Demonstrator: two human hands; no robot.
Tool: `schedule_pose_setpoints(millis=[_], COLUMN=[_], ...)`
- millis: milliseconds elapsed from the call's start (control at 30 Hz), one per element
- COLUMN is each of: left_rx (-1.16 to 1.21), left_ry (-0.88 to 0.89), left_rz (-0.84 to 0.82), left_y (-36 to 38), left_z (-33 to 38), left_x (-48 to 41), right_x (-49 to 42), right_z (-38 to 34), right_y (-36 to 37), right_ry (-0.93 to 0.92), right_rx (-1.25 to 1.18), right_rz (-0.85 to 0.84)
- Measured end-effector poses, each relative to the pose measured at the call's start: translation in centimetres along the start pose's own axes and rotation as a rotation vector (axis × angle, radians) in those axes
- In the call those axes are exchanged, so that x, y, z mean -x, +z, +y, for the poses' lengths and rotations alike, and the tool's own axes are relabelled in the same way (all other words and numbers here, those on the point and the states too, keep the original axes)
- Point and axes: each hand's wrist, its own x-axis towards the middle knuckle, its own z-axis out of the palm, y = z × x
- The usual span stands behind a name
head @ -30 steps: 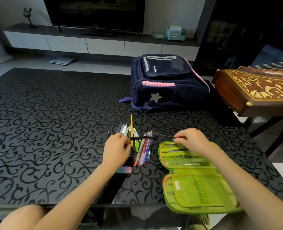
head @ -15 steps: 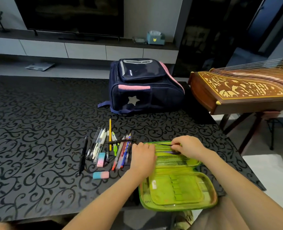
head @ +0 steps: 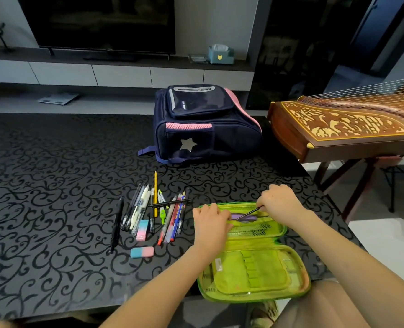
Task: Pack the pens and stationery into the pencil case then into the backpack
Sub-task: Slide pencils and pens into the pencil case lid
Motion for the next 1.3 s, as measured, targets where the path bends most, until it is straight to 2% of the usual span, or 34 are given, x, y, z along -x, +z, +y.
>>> schedule_pose_setpoints(millis=[100, 233, 367, 433, 567, 667, 733, 800, 900, 1000, 1133, 1300], left_rx=[0.002, 0.110, 0.214, 0.214, 0.240, 0.253, 0.242, 0.308, 0.378, 0.362, 0.290, 0.109], left_ry=[-0.033, 0.004, 0.065, 0.089, 0.078, 0.079, 0.073, 0.053, -0.098, -0.351, -0.523, -0.514], left_rz=[-0.055, 0.004, 0.040, 0.051, 0.093, 0.044, -0.016, 0.000, 0.121, 0.174, 0.082, -0.118], left_y=[-0.2, -0.6, -0.5, -0.7, -0.7, -1.2, -1.7, -2.3, -3.2, -4.3, -4.8, -3.6], left_z=[0.7, 0.7, 0.0, -0.5, -3.1, -5.3, -6.5, -7.8, -10.1, -12.9, -16.5, -18.3], left_x=[-0.2, -0.5, -0.5, -0.5, -0.4, 0.0, 0.1, 0.4, 0.9, 0.1, -3.1, -7.2], right_x=[-0.2, -0.5, -0.6, -0.6, -1.5, -2.5, -3.4, -4.6, -6.8, -9.0, -11.0, -11.7], right_z=[-0.3, -2.1, -3.7, -3.7, -4.7, -5.8, -6.6, -8.1, -11.4, -14.1, -15.7, -15.2], right_y=[-0.2, -0.1, -0.1, -0.6, -1.3, -1.3, -1.6, -2.2, -3.5, -4.4, -4.7, -4.0], right_ry=[-0.053, -0.143, -0.222, -0.238, -0.348, -0.321, -0.250, -0.191, -0.175, -0.210, -0.241, -0.251], right_rx=[-0.028, -0.125, -0.278, -0.214, 0.004, -0.051, -0.178, -0.340, -0.481, -0.418, -0.225, -0.348], right_rz=[-0.023, 0.007, -0.040, -0.059, 0.038, 0.021, 0.060, 0.132, 0.211, 0.171, 0.074, 0.029])
